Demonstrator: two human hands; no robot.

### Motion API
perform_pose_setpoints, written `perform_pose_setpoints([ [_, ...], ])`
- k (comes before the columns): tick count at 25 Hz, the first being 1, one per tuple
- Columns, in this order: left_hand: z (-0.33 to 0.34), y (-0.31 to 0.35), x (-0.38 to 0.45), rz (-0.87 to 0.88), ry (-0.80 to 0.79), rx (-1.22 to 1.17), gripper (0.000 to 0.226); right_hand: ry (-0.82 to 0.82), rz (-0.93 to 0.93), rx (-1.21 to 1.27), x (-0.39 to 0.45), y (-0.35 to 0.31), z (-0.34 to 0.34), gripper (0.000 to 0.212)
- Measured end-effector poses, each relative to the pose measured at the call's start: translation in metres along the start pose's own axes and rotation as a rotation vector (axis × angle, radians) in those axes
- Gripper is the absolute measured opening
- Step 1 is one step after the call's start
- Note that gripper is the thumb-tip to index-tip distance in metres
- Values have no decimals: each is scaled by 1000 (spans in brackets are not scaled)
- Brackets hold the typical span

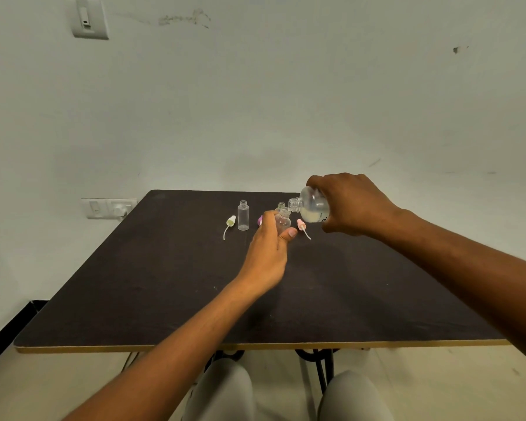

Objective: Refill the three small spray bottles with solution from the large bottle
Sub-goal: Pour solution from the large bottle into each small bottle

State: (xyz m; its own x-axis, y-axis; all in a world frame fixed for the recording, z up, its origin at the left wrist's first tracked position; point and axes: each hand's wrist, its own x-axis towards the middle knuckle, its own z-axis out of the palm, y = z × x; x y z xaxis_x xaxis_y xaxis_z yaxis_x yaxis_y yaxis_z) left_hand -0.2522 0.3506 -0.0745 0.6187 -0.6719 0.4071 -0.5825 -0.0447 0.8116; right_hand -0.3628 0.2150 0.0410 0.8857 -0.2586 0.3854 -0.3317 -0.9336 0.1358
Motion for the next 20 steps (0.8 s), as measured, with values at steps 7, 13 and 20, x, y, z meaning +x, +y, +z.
perform_pose_setpoints([
  [7, 0, 0, 0, -6, 8, -15, 31, -11, 0, -27, 2, -2, -6, 56],
  [13, 0, 0, 0, 14, 13, -21, 28, -18, -6, -57, 2, -3, -8, 57],
  [20, 0, 3, -2, 6, 14, -44, 26, -33, -10, -73, 3, -5, -10, 56],
])
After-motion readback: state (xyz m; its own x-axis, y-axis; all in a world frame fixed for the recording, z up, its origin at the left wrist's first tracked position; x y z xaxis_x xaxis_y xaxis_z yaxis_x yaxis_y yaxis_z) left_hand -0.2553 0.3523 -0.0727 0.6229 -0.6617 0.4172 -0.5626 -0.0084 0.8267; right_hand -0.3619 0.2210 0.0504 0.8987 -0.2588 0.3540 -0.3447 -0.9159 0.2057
